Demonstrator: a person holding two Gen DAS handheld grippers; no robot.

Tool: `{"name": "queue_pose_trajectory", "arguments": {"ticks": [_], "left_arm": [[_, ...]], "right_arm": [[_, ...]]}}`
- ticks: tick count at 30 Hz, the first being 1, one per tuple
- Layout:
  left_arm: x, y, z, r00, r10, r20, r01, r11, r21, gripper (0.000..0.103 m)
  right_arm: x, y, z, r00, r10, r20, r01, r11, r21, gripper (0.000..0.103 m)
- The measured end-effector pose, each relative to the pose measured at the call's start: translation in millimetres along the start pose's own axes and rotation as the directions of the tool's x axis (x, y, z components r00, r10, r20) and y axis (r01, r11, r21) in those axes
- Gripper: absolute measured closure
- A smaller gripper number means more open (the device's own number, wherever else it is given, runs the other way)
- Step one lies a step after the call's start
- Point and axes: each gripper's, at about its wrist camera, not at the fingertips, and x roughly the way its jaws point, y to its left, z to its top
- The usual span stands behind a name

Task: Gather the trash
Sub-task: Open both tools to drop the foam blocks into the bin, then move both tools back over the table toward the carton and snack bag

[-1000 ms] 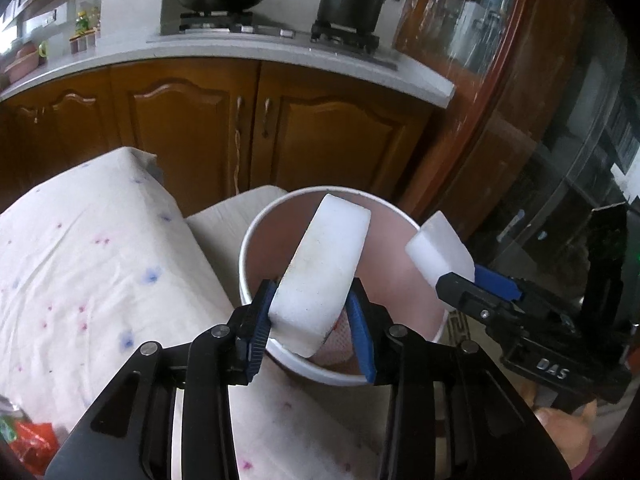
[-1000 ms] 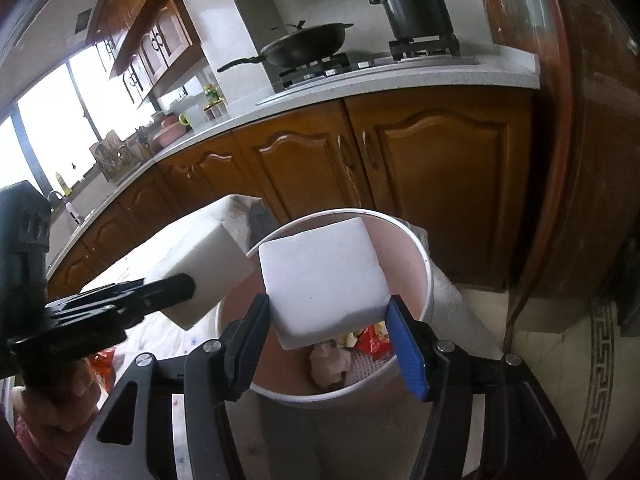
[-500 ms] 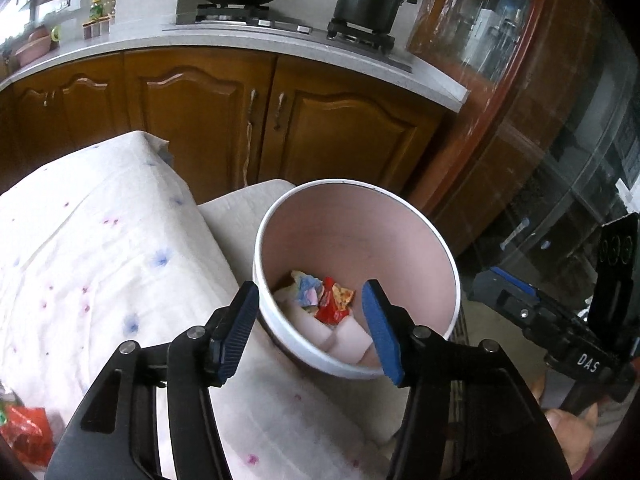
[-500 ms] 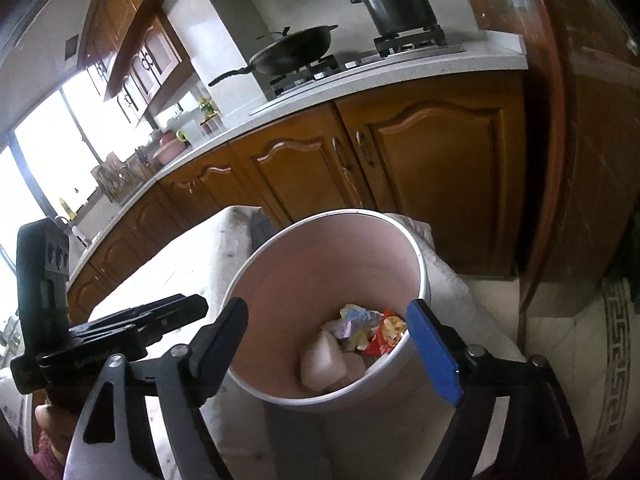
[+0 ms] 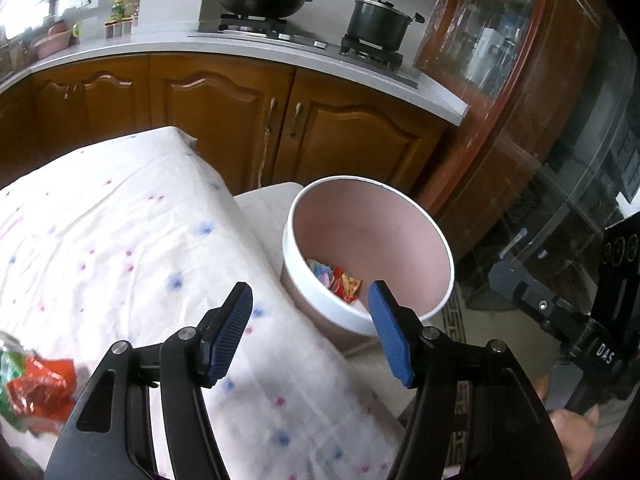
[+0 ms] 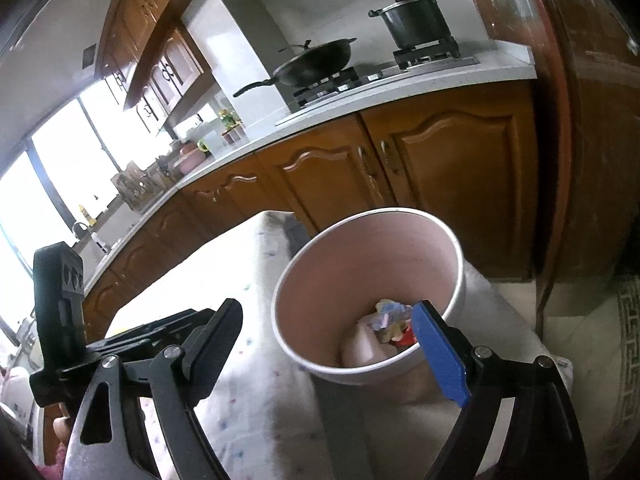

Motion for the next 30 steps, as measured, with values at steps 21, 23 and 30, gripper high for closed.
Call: {"name": "queue_pose_trajectory", "arguments": {"ticks": [21, 23, 30], "left_arm": [[-73.7, 46.9, -53.4, 0.997, 0.038, 0.065, -0.032, 0.996, -0.087, 0.042], [-81.3, 50.8, -57.8, 0.996, 0.049, 0.076, -0.042, 0.995, -0.089, 0.042], [-106.0, 66.0, -75.1, 0.991, 0.08, 0.106, -0.068, 0.992, -0.108, 0.039]], "right_arm": [[-8.1, 66.5, -39.3, 0.996, 0.094, -0.009, -0.094, 0.995, -0.03, 0.01], [-7.1, 73.1, -44.3, 0.994, 0.105, -0.017, -0.106, 0.994, -0.035, 0.01], [-1.0, 92.4, -58.5, 0.99, 0.132, -0.047, -0.135, 0.99, -0.048, 0.01]]}}
